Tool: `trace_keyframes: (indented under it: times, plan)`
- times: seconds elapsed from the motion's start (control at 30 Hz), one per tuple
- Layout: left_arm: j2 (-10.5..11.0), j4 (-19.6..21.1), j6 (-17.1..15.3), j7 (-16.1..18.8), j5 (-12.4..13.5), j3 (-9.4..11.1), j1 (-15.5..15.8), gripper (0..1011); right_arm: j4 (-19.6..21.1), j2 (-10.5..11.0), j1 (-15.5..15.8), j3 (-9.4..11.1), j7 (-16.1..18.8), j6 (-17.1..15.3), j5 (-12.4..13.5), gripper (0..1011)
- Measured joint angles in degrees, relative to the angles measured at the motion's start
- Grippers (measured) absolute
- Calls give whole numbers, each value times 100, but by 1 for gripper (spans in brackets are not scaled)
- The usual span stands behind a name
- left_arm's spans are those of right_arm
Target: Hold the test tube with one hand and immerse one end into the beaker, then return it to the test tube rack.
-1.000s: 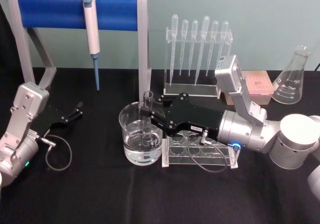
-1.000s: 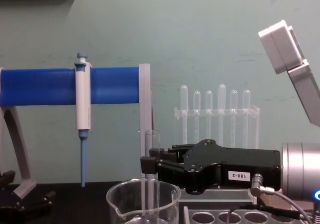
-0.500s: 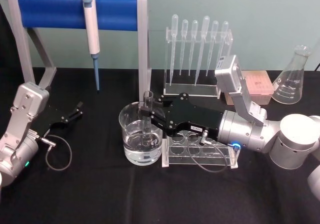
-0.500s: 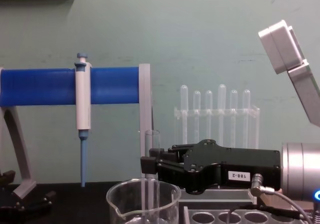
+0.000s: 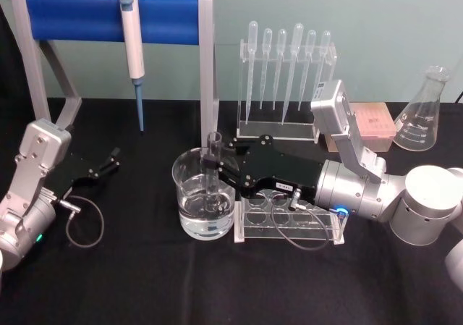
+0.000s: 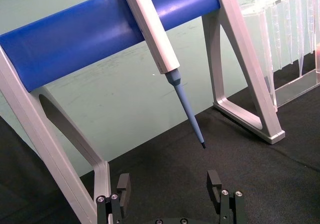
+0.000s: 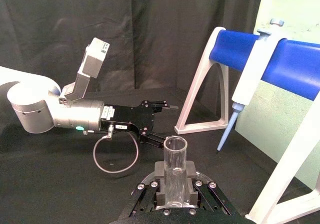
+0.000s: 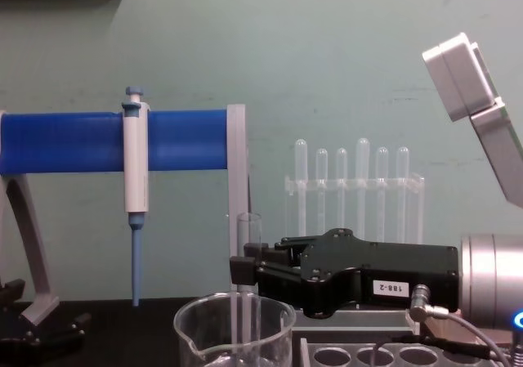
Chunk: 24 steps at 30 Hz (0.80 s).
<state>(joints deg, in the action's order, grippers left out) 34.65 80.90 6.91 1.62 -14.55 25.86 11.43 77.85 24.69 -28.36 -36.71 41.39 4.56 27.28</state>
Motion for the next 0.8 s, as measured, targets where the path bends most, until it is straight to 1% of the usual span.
trace_keyframes:
  times: [0.8]
  plan:
    - [0, 0, 0, 0, 0, 0, 0, 1000, 0, 0, 0, 0, -1, 0, 0, 242]
